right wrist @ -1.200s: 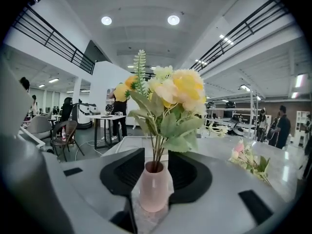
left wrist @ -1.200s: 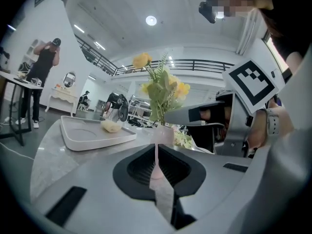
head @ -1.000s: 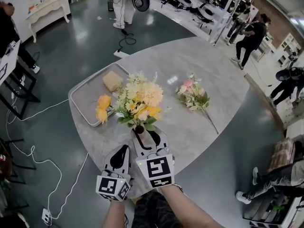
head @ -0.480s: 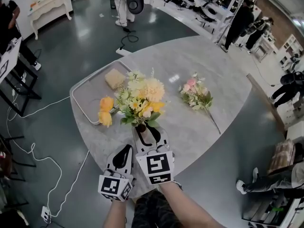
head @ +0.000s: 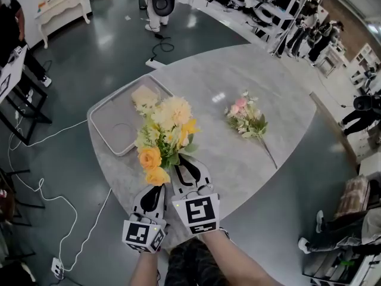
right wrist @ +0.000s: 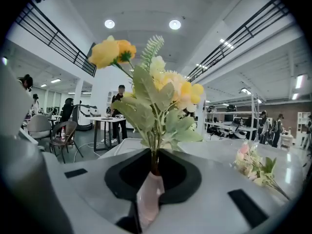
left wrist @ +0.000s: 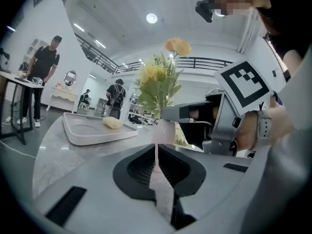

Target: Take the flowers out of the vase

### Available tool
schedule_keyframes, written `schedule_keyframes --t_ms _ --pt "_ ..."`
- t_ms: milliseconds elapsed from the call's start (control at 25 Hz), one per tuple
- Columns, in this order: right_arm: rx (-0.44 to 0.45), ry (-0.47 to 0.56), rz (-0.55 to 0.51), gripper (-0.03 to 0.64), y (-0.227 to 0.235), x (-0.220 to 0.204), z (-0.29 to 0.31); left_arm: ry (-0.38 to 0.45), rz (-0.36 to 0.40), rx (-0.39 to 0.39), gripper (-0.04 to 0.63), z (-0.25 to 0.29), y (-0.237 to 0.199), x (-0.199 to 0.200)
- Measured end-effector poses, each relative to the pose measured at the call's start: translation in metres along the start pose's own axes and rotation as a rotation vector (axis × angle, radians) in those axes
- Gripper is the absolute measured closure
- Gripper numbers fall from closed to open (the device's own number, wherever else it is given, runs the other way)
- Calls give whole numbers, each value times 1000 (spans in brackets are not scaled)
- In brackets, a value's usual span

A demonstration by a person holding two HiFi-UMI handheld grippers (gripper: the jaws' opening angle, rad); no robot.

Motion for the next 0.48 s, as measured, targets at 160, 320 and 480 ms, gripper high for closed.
schedule_keyframes --t_ms 160,320,480 --pt "17 17 23 565 1 -3 -4 -3 -6 -1 580 0 1 -1" --pt "30 41 40 568 3 -4 -7 -3 -2 -2 580 1 1 -1" --pt "36 73 45 569 8 -4 -10 -3 -3 -3 580 3 3 -1"
Point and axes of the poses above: the fingertips, and each gripper's own axes: z forward along the fingers, y to its right, x out of its top, the point moved 7 cm from there along -z, backward along the fingers, and after that the axes turned 1 degree about z, right-handed, at the moved point
